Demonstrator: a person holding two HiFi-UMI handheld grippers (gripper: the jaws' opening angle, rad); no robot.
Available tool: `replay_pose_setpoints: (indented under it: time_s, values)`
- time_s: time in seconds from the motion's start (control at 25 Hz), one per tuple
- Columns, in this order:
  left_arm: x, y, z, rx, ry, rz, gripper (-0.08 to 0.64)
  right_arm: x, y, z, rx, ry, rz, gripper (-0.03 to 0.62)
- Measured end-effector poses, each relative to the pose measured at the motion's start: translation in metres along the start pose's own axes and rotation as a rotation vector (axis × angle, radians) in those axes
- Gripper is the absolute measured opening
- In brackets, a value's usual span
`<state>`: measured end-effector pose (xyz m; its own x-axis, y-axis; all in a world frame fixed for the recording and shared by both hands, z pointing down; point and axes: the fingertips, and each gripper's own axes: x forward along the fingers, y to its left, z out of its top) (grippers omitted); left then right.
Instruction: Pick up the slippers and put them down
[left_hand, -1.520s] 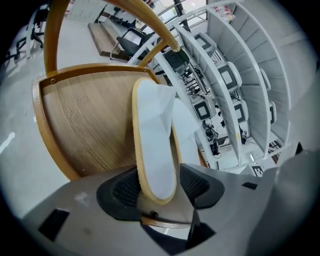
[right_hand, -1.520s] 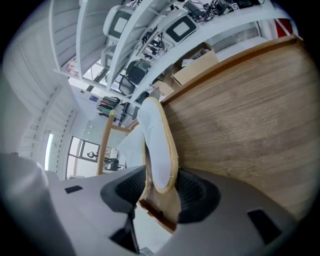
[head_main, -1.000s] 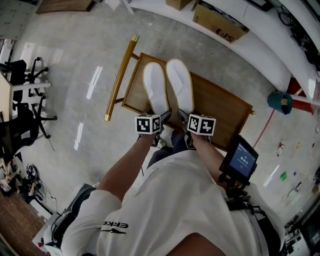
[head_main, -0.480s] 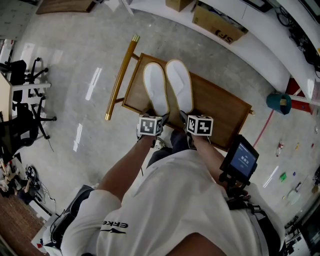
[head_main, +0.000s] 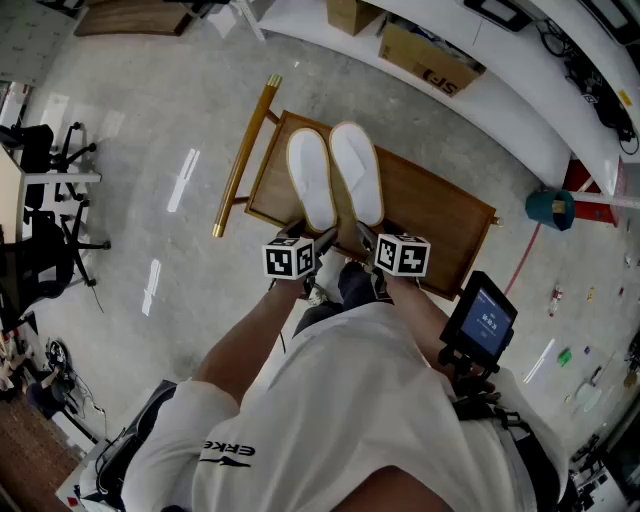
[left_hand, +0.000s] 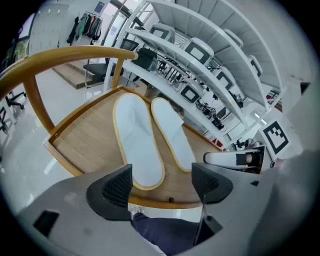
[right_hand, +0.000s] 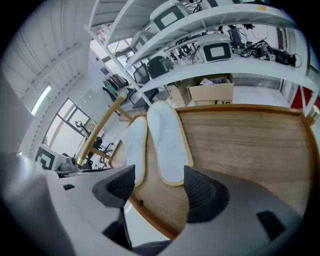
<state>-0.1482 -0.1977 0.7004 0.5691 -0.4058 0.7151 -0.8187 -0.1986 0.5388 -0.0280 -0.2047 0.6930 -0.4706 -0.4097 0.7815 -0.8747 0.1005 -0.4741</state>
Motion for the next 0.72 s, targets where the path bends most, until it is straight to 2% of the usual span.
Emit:
replay_pose_setpoints:
  time_s: [0.36, 0.64, 0.72]
  values:
    - [-0.047, -0.038, 0.003, -0.052, -0.170, -0.168, 0.354, -0.038, 0.050, -0.006, 0.002, -0.144, 0.145, 0.304]
    - [-0.100, -0.059, 0.005, -0.022, -0.281, -0.232, 0.259, -0.079, 0.090, -0.020, -0.002, -0.239, 0.219, 0.300]
    - [-0.114, -0.065, 0.005, -0.011, -0.312, -0.251, 0.221, -0.094, 0.101, -0.019, -0.008, -0.286, 0.236, 0.269]
